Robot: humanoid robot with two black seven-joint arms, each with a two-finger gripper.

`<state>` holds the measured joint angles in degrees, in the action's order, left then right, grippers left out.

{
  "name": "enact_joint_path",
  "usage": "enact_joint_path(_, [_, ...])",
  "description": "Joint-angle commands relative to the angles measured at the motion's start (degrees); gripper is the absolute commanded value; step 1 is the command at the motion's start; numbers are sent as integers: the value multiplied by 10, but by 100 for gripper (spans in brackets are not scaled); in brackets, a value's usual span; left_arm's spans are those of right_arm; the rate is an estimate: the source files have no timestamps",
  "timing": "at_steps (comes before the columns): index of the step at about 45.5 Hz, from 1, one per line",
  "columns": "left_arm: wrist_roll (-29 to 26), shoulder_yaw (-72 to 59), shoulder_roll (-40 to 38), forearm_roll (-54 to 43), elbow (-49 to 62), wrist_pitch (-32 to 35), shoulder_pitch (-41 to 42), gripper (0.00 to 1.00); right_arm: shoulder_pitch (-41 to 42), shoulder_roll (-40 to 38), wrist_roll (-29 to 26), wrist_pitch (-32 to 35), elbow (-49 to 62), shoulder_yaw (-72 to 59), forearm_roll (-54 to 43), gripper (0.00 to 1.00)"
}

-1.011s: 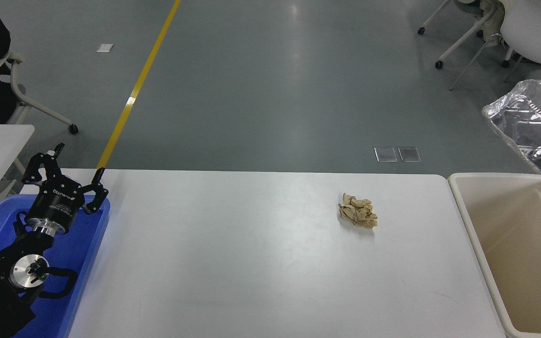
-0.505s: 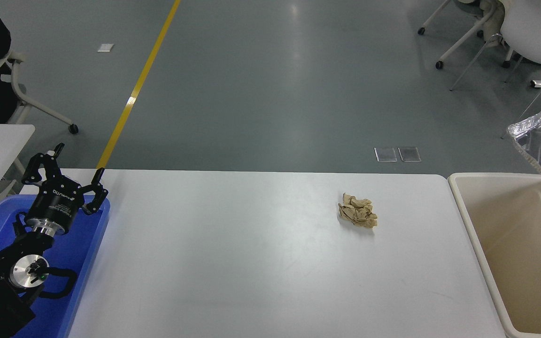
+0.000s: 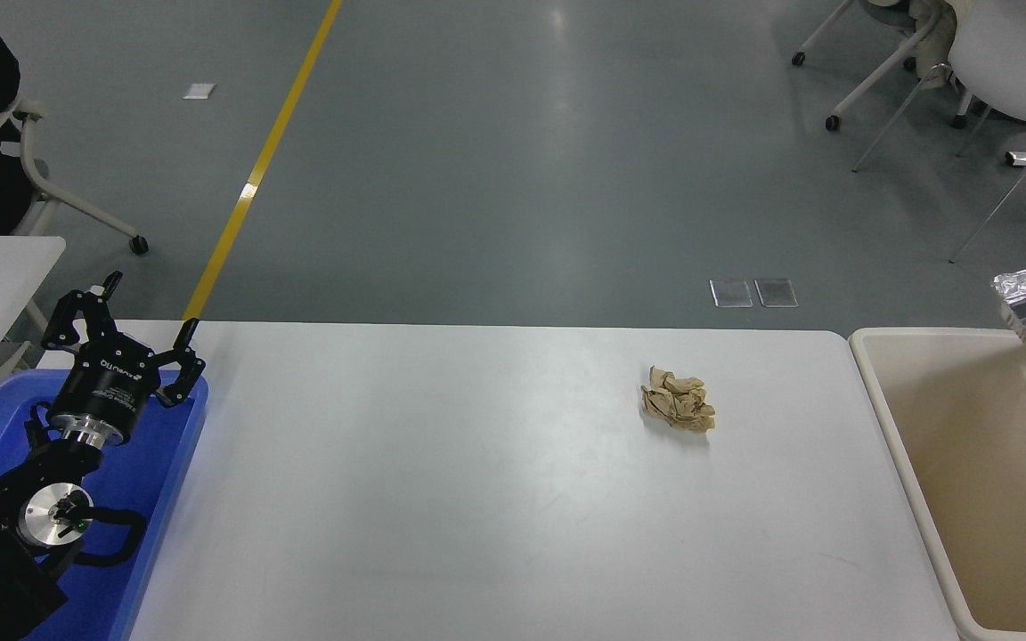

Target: Clean the table surface

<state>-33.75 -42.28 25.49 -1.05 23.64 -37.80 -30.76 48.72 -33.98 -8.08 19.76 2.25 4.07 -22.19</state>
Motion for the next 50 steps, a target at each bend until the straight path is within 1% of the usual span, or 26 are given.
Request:
enact_joint_path(1, [0,0,0,0,0,0,0,100,-15,7,-39,-5,1,4,2,0])
enact_joint_path(14, [0,0,0,0,0,0,0,100,-56,48,-38,-32,0,8,5,0])
enact_joint_path(31, [0,0,0,0,0,0,0,100,-87,84,-36,-62,0,18,6,0])
enact_joint_path(50, [0,0,0,0,0,0,0,100,-102,96,-35,-68,-1,18,6,0])
